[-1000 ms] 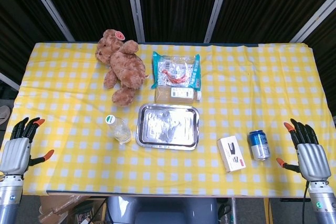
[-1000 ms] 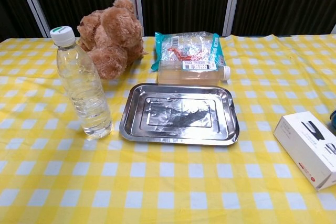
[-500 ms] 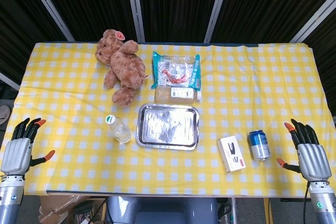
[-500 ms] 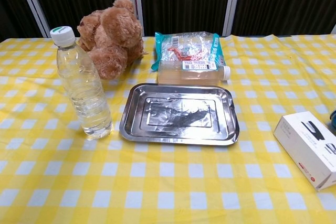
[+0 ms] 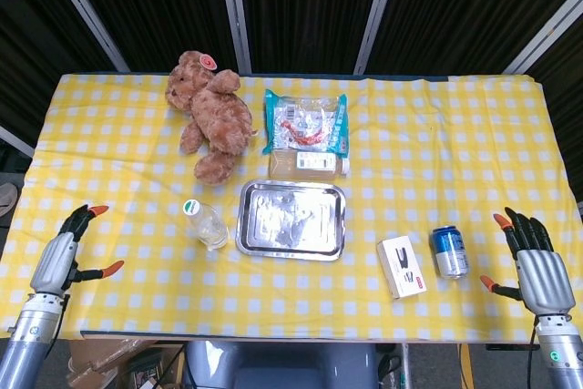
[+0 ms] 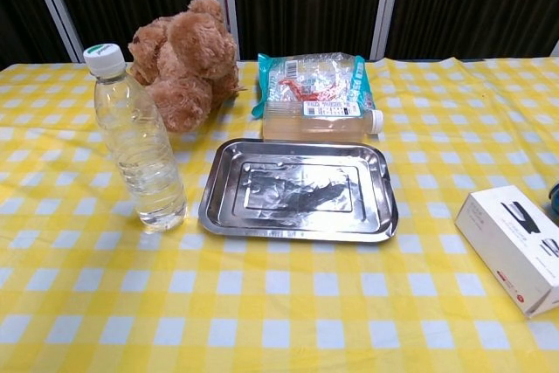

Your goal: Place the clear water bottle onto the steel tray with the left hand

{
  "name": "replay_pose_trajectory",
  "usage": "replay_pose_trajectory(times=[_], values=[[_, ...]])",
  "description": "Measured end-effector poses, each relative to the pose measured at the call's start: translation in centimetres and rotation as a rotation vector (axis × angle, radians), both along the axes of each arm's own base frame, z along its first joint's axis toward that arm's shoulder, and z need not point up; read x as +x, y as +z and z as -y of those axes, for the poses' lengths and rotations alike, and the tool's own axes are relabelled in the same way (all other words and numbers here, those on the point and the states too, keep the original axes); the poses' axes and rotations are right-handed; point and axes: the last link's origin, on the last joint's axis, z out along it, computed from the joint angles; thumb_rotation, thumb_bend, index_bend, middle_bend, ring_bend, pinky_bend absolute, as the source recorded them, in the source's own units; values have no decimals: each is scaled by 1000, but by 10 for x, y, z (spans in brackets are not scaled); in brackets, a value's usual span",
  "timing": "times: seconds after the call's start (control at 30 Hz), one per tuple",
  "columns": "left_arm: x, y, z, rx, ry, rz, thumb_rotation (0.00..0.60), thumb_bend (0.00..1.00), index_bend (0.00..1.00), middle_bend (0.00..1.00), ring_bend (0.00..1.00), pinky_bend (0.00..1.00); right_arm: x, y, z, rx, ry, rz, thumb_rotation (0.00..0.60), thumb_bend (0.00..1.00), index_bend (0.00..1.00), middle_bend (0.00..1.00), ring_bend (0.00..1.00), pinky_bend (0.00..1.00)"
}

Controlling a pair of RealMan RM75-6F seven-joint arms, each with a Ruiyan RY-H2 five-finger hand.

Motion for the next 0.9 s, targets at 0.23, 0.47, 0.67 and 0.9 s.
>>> replay_pose_trajectory(times=[0.23,0.47,0.67,0.9], values=[[32,-23,-30,-106,-14,216,600,192,155,148,0,0,0,1,0,0,-1,6,600,50,111,0,0,0],[57,-53,-40,-107,-43,268,600,192,159,153,0,0,0,3,0,-4,1,17,600,49,111,0,0,0],[72,-73,-44,-114,-62,250,600,192,159,154,0,0,0,4,0,-7,2,25,600,50,111,0,0,0],[77,-92,-53,-116,-38,247,600,192,159,155,0,0,1,5,-1,-5,7,31,600,49,111,0,0,0]])
